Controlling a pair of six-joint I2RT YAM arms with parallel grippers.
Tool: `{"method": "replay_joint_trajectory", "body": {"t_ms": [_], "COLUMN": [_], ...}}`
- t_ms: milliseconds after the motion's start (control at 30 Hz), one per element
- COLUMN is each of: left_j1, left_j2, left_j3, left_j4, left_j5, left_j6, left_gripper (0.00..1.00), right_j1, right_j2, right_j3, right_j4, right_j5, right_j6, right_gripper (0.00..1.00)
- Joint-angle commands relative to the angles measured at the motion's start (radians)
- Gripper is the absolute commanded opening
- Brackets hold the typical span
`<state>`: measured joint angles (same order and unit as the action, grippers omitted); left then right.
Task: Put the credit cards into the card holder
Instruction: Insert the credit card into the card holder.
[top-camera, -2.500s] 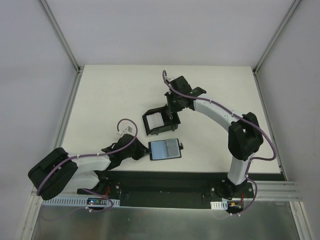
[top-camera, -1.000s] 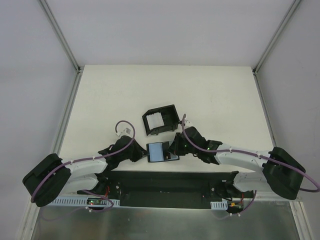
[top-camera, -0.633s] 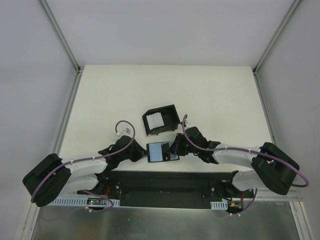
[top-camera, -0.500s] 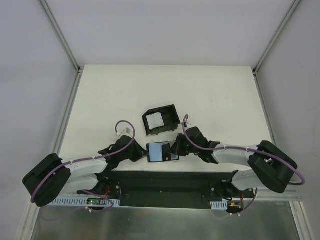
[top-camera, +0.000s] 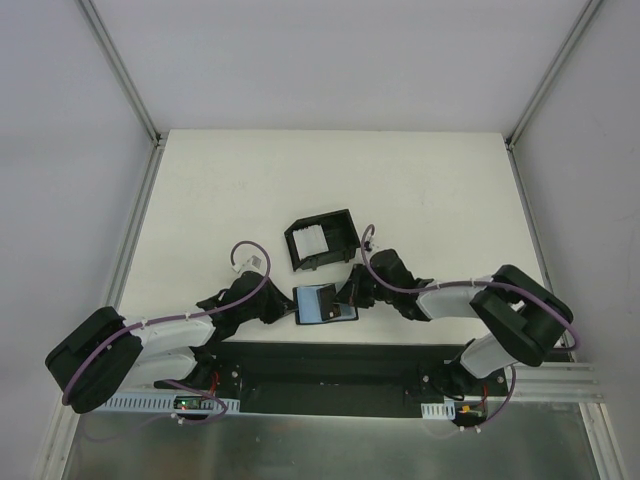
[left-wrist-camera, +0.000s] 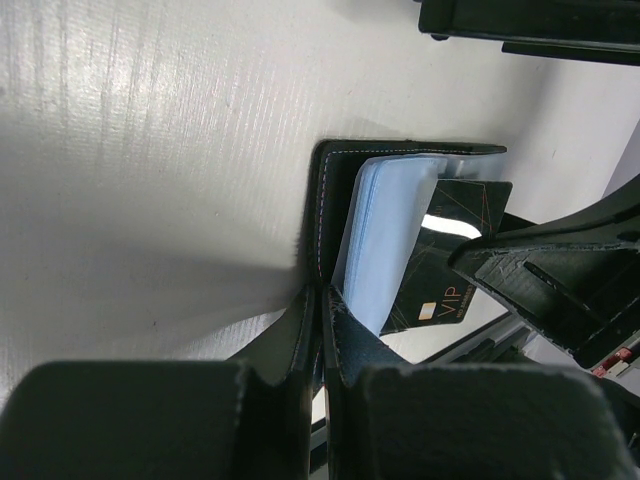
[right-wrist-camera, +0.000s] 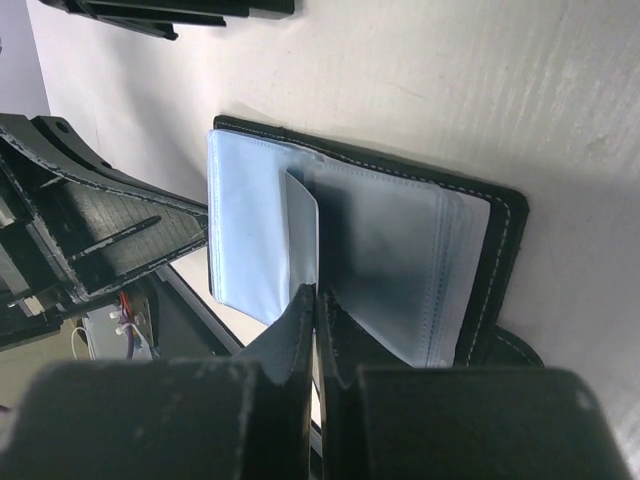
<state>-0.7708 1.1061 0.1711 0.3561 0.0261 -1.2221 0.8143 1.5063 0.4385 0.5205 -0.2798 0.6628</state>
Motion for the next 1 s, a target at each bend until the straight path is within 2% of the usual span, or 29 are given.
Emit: {"method": "replay_joint_trajectory", "body": {"t_ms": [0, 400, 667, 967], "left_j1": [0.004, 0.004, 0.004, 0.004], "left_j2": [0.023, 0.026, 0.021, 0.054], "left_j3": [-0.016, -0.015, -0.019, -0.007], "left_j4": [-0.075, -0.075, -0.075, -0.060], "left_j5": [0.003, 0.005, 0.001, 0.011], "left_j6": [0.029, 0.032, 0.029, 0.032], "left_gripper": [0.00, 0.00, 0.00, 0.00], "right_j1": [0.000, -0.021, -0.046, -0.035], "right_j2": [0.048, 0.026, -0.029, 0.034], "right_j3": [0.028, 0.032, 0.025, 0.043], "right_j4": [0.021, 0.030, -0.049, -0.011], "right_j5": [-0.032, 0.002, 0.013, -0.041], "right_j6": [-0.009, -0.038, -0.081, -0.061], "right_gripper": [0.00, 0.00, 0.01, 0.01]}}
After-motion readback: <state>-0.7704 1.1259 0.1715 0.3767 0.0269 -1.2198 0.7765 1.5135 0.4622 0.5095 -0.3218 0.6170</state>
